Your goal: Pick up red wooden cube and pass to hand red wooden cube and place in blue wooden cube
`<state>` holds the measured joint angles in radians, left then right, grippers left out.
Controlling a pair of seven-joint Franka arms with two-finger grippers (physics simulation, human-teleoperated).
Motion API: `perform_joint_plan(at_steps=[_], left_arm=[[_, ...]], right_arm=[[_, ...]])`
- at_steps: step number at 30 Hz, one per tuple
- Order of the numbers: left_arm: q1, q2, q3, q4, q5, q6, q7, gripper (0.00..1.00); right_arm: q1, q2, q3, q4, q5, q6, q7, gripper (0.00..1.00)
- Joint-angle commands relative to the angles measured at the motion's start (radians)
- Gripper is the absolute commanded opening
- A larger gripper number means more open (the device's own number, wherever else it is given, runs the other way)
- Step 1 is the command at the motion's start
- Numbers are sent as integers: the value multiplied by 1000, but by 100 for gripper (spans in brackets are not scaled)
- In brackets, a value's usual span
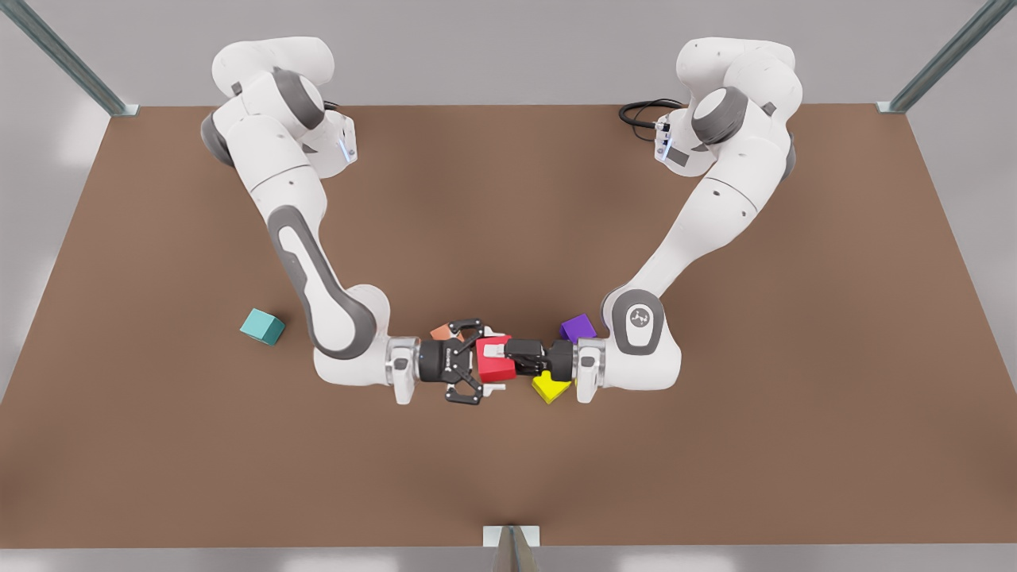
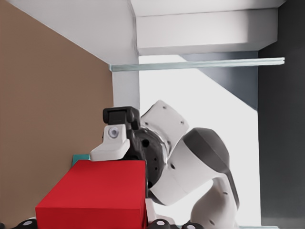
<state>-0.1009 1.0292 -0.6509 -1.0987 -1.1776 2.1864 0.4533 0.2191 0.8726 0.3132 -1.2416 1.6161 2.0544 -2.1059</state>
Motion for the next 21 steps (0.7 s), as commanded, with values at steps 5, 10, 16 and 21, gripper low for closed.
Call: perform_joint_plan(at_steps=[5,10,16,21], left_arm=[[0,-3,-1,-1,-13,-4,41,57],[0,-1,-1,-1,-13,-4,42,59],[0,-3,-1,-3,-13,-4,42,100],[6,-5,-1,-3,-13,-5,41,100]], right_arm=[[0,2,0,-4,-2,9,1,100],[2,6,0,-4,-2,9,1,94],[3,9,0,4,-2,9,0,62],[3,8,0,4,-2,9,1,62]])
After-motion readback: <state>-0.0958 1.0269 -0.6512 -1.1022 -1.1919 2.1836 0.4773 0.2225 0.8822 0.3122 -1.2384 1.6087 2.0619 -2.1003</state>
